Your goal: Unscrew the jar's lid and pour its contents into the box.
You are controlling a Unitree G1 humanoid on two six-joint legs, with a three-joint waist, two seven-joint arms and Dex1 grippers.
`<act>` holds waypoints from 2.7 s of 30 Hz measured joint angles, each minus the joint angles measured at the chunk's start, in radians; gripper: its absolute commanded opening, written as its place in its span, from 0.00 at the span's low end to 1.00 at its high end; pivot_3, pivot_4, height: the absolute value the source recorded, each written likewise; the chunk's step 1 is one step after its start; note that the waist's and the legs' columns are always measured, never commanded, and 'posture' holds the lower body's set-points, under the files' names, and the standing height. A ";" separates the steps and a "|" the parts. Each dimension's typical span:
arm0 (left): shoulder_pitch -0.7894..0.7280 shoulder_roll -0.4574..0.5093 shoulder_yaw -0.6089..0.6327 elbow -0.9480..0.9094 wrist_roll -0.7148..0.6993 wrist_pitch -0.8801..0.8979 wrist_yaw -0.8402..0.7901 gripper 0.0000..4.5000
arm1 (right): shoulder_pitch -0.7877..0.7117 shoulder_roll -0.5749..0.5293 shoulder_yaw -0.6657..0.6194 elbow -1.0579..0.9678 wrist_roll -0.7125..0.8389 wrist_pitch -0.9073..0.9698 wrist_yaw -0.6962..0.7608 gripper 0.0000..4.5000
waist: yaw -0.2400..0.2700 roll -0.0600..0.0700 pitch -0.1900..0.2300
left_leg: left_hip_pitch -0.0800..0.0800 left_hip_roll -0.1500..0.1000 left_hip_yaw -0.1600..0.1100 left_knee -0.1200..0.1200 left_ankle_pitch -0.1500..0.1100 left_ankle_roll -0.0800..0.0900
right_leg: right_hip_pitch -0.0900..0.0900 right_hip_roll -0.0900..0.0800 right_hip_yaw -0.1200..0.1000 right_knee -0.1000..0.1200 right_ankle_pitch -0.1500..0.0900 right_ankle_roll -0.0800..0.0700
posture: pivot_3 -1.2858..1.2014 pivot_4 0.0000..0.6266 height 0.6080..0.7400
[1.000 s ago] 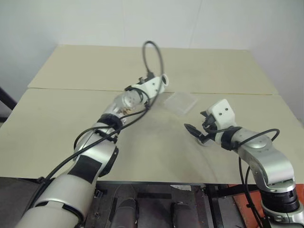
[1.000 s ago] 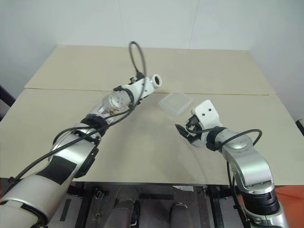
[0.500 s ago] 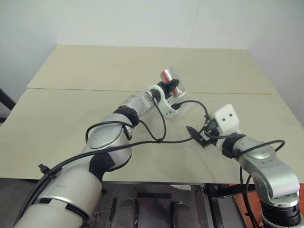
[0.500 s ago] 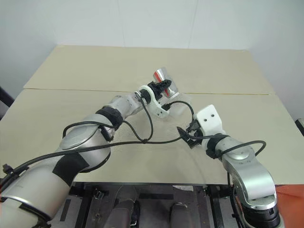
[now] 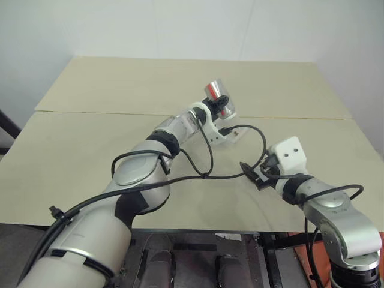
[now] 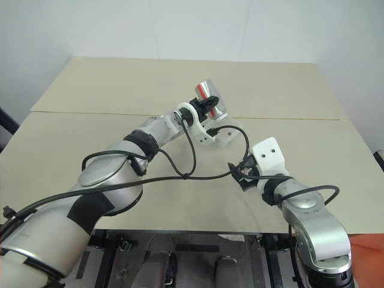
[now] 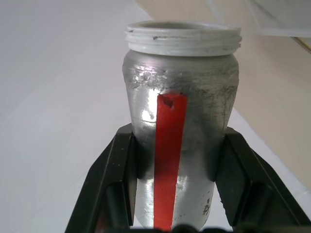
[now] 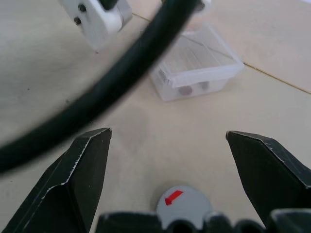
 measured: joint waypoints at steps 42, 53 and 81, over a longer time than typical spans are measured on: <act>0.644 0.076 1.092 -0.406 -1.194 -0.188 -0.865 0.70 | -0.063 -0.039 0.118 0.160 -0.079 -0.156 0.069 1.00 | -0.014 0.001 -0.001 | 0.002 0.000 -0.003 0.006 0.001 0.000 | 0.003 0.000 -0.001 0.013 0.000 0.000 | 0.52 0.24 1.00; 0.687 0.072 1.074 -0.455 -1.210 -0.181 -0.872 0.99 | -0.067 -0.039 0.126 0.186 -0.090 -0.183 0.070 1.00 | -0.016 0.001 -0.001 | 0.002 0.000 -0.003 0.006 0.001 0.000 | 0.003 0.000 0.000 0.013 0.000 0.000 | 0.52 0.24 1.00; 1.537 0.477 1.110 -1.870 -1.724 0.446 -1.171 0.99 | 0.187 -0.281 -0.162 0.249 0.115 -0.627 0.638 1.00 | -0.016 0.004 -0.002 | 0.029 0.003 -0.005 -0.001 0.000 0.001 | 0.026 -0.001 0.003 0.000 -0.001 -0.003 | 0.52 0.24 1.00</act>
